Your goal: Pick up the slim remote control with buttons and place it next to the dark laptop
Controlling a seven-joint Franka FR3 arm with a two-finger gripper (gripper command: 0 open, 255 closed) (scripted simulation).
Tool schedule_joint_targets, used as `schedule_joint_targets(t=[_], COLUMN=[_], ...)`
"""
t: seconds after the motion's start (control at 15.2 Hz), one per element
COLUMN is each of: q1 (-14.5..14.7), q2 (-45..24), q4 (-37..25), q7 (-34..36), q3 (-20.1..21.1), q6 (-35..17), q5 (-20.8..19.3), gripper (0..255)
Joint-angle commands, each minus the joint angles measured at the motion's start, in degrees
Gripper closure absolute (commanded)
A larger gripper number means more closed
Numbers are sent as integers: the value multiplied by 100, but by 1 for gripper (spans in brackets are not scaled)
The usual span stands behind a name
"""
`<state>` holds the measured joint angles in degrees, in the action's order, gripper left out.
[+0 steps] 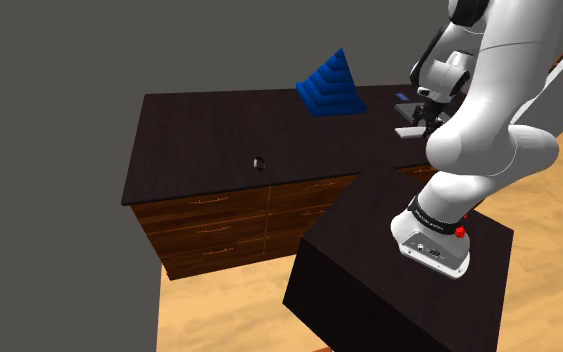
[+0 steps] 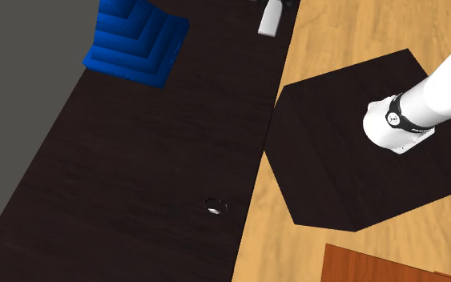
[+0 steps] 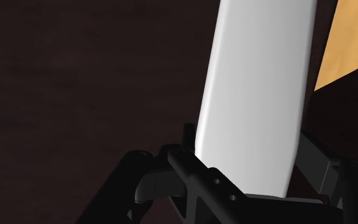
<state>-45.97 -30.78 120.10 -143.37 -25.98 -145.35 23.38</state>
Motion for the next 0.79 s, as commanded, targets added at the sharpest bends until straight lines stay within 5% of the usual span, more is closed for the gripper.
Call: schedule_joint_targets(t=[0.0,0.26,0.73], q1=[-293,-939,-1104], q2=[-177,-615,-1048], q4=[-283,-1050,-1170], q7=[-266,-766,-902], q3=[5,7,227], q6=[126,496,184], q5=[43,100,319], gripper=[255,255,255])
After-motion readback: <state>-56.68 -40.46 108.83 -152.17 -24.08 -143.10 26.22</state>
